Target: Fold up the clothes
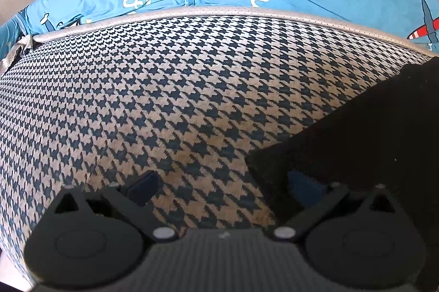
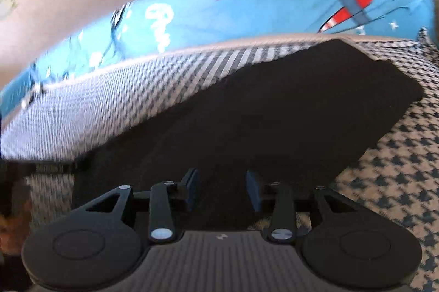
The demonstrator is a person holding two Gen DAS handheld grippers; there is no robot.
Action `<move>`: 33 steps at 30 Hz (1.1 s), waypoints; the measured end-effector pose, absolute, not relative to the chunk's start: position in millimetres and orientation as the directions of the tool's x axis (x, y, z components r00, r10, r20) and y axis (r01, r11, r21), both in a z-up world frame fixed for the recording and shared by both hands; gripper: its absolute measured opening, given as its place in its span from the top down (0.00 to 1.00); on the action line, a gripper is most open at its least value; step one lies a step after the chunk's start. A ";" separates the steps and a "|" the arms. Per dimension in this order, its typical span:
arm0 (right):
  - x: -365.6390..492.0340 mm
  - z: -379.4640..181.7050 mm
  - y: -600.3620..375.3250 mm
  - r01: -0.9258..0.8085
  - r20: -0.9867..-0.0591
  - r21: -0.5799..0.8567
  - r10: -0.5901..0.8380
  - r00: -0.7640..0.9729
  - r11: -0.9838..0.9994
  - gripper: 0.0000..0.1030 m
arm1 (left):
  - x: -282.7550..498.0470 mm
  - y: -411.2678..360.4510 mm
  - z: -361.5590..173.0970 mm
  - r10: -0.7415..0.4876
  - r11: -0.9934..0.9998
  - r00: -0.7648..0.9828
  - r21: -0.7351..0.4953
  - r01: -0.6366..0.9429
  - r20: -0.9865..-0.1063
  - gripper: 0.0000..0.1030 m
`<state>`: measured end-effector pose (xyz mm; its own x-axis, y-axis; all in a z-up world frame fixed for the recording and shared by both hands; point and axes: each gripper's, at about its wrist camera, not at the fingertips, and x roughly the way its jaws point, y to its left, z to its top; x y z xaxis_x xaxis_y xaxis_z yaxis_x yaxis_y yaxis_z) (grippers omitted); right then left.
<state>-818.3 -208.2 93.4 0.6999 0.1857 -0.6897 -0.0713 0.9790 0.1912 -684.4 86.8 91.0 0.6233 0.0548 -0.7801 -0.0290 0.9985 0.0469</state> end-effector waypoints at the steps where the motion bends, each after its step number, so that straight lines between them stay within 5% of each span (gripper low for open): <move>1: -820.7 91.2 -205.3 -0.079 -0.693 0.174 0.179 0.698 0.982 0.60 | -684.7 87.9 90.7 0.054 0.999 0.623 0.046 -0.029 -0.780 0.00; 7: -836.9 86.2 -192.2 -0.120 -0.697 0.058 0.126 0.705 0.991 0.58 | -687.9 100.3 88.6 0.096 0.995 0.611 0.063 -0.076 -0.786 0.00; 21: -865.2 93.6 -186.8 -0.056 -0.692 0.036 0.065 0.719 0.998 0.57 | -702.5 129.1 84.7 0.123 0.988 0.585 0.041 -0.152 -0.801 0.00; 33: -893.4 104.5 -122.2 -0.355 -0.590 0.063 0.322 0.740 0.933 0.57 | -722.8 140.8 83.8 0.036 0.991 0.600 -0.047 -0.122 -0.799 0.00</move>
<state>-893.4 -122.2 104.5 0.7402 0.3220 -0.5903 -0.3551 0.9327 0.0634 -722.8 140.8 83.8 0.5998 0.0361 -0.7993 -0.1217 0.9915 -0.0465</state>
